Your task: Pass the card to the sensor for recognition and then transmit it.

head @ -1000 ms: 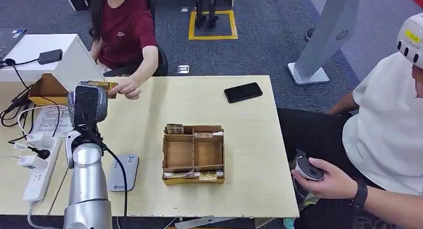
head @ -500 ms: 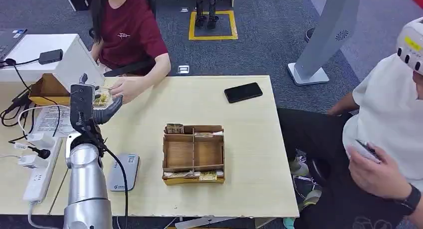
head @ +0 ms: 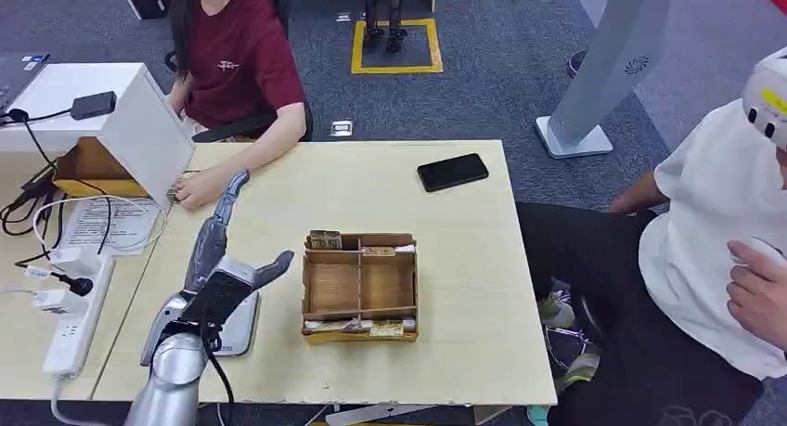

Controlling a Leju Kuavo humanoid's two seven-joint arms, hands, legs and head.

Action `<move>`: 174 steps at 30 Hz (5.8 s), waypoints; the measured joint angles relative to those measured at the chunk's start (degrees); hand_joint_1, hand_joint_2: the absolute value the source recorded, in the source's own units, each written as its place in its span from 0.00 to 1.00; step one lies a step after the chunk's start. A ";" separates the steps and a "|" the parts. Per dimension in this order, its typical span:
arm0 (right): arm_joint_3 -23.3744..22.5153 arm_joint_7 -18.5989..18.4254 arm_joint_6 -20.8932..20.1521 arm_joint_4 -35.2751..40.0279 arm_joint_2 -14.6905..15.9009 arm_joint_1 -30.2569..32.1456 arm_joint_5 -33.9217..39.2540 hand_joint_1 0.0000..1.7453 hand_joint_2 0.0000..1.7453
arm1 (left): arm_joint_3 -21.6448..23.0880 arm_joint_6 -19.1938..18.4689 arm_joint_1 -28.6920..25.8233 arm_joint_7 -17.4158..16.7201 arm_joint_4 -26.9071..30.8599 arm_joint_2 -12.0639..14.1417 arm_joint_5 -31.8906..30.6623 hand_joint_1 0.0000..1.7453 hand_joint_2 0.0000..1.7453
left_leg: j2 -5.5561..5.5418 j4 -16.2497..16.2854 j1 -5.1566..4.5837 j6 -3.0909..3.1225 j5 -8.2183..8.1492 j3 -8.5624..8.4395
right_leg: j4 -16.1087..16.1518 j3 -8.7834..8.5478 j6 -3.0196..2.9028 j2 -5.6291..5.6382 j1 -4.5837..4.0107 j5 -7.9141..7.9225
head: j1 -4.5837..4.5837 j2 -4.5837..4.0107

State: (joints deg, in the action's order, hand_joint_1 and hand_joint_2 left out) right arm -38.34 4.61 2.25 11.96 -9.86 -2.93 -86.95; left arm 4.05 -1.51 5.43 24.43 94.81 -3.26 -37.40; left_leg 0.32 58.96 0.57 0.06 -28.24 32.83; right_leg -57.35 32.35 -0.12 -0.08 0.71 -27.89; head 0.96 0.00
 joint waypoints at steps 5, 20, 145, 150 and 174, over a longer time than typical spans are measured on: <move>-0.50 -0.17 -0.02 0.02 0.00 0.04 0.00 0.00 1.00 | 5.04 -0.20 -1.91 0.46 2.01 3.55 0.35 0.00 1.00 | 0.01 -0.01 0.01 -0.02 0.04 -0.02 | -0.01 -0.03 -0.01 0.01 0.00 0.02 | -0.02 0.00; -2.16 0.52 0.94 0.26 0.00 -0.07 -0.68 0.00 1.00 | 21.22 13.88 -8.11 -1.52 6.02 12.27 -22.09 0.00 1.00 | -0.01 -0.01 -0.02 0.00 0.02 -0.03 | 0.00 -0.05 0.00 0.00 0.00 0.01 | -0.04 0.00; -2.93 1.00 0.20 0.35 -0.02 -0.71 -2.99 0.00 1.00 | 23.64 18.60 -6.68 -11.13 -10.57 9.45 -32.94 1.00 1.00 | -0.01 -0.01 0.00 -0.01 0.03 -0.03 | -0.01 -0.06 -0.01 0.00 0.00 0.02 | -0.02 0.00; -2.91 1.40 0.17 0.35 -0.02 -0.71 -2.99 0.00 1.00 | 23.29 14.25 -5.02 -6.68 -9.35 11.11 -22.89 1.00 1.00 | -0.02 0.00 0.00 0.01 0.06 -0.05 | -0.01 -0.05 -0.01 -0.01 0.00 0.02 | -0.02 0.00; -0.50 0.96 -1.31 0.33 0.26 -1.23 -2.99 0.00 1.00 | 9.96 -0.55 32.72 -19.91 -13.00 19.92 -16.87 1.00 1.00 | 0.00 0.01 0.04 -0.11 0.31 -0.01 | -0.06 0.00 -0.14 0.00 -0.09 0.25 | -0.04 0.00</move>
State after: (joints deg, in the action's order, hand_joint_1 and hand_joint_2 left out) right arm -38.84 5.57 0.94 12.28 -9.60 -4.16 -89.94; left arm 14.01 -2.05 38.15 4.52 81.81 16.65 -54.27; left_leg 0.32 58.98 0.60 -0.05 -27.93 32.82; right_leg -57.41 32.35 -0.26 -0.08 0.61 -27.64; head 0.92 0.00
